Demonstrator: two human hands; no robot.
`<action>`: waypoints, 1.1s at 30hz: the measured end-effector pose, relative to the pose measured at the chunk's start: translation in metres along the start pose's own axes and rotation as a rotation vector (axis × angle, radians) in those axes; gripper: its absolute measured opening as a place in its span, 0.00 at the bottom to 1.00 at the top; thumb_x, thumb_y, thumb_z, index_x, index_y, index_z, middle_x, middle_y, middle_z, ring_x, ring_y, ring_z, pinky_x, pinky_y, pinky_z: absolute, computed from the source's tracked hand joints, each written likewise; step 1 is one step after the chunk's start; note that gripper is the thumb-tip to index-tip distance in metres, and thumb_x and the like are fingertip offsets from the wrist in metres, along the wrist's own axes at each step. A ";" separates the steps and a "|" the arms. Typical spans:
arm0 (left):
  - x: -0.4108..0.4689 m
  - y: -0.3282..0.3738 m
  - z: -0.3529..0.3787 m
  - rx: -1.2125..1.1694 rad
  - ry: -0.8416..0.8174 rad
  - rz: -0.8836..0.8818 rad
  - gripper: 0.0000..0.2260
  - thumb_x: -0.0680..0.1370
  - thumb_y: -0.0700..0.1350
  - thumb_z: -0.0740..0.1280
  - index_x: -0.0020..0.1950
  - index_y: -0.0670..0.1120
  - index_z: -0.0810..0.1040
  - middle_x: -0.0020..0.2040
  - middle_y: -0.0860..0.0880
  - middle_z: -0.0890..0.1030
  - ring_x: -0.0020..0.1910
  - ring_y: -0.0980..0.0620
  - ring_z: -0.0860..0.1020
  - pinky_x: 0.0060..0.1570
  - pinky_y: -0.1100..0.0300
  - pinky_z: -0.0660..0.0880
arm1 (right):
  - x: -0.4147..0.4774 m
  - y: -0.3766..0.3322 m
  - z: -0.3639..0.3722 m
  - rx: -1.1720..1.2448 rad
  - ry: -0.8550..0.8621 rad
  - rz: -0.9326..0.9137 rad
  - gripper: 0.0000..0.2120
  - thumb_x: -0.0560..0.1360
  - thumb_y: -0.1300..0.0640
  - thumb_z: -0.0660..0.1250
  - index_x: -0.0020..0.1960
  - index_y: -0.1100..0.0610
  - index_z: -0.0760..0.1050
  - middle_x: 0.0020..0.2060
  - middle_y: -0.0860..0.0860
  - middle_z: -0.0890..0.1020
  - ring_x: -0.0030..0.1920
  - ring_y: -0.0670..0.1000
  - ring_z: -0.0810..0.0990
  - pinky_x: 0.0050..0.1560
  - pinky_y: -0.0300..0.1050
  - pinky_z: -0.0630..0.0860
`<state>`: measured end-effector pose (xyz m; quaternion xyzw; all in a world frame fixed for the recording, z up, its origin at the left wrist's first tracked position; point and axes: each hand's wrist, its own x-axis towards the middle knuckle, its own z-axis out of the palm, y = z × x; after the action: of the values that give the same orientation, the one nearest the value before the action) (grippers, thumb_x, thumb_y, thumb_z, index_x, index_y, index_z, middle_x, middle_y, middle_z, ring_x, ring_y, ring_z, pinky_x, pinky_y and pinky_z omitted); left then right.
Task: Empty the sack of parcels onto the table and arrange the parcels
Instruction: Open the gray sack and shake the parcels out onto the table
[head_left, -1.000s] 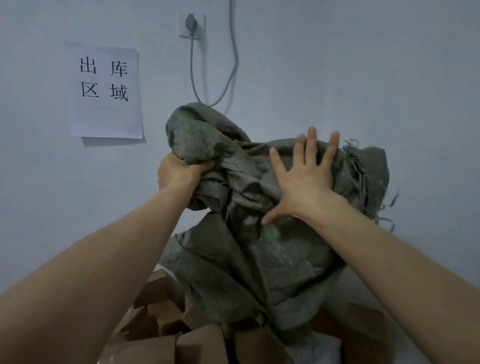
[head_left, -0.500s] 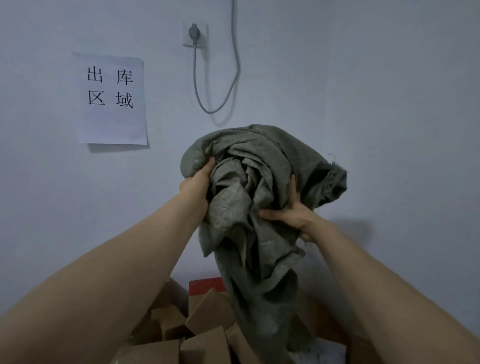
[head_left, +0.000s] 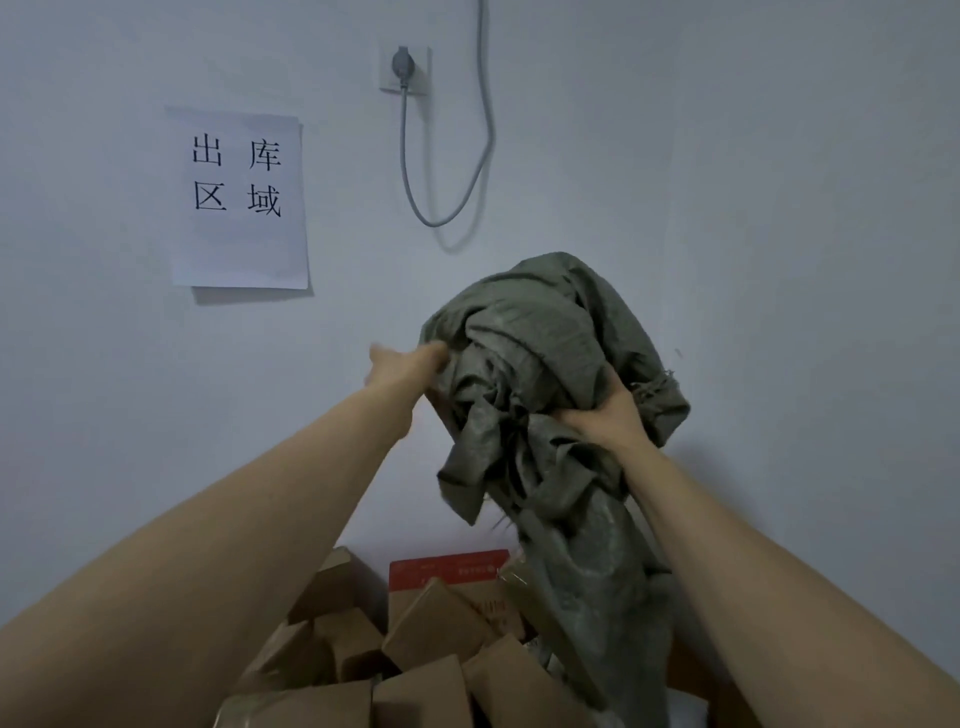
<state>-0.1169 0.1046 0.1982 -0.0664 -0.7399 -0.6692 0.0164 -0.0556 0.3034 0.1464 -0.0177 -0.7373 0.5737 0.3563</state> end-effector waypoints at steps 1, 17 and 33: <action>-0.002 0.006 -0.003 0.032 0.037 0.127 0.41 0.73 0.56 0.68 0.78 0.56 0.47 0.77 0.43 0.55 0.73 0.39 0.60 0.64 0.45 0.64 | 0.000 0.000 -0.002 -0.102 -0.006 -0.038 0.46 0.63 0.64 0.78 0.75 0.55 0.59 0.67 0.53 0.71 0.66 0.51 0.70 0.64 0.40 0.66; -0.002 -0.028 0.013 0.355 0.024 0.527 0.38 0.60 0.54 0.80 0.65 0.51 0.67 0.59 0.49 0.77 0.58 0.46 0.75 0.56 0.48 0.75 | -0.010 -0.017 0.012 -0.331 -0.330 -0.076 0.41 0.64 0.55 0.79 0.72 0.52 0.64 0.60 0.45 0.75 0.62 0.47 0.73 0.61 0.39 0.70; 0.002 -0.029 -0.013 0.351 0.226 0.446 0.31 0.67 0.51 0.76 0.66 0.50 0.67 0.58 0.46 0.77 0.55 0.42 0.76 0.53 0.47 0.75 | 0.011 -0.026 -0.037 -0.860 0.055 -0.190 0.21 0.69 0.64 0.64 0.60 0.48 0.77 0.51 0.54 0.78 0.55 0.58 0.77 0.50 0.44 0.71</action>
<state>-0.1234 0.0890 0.1713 -0.1485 -0.8050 -0.5141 0.2561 -0.0336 0.3306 0.1778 -0.1119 -0.8976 0.1787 0.3870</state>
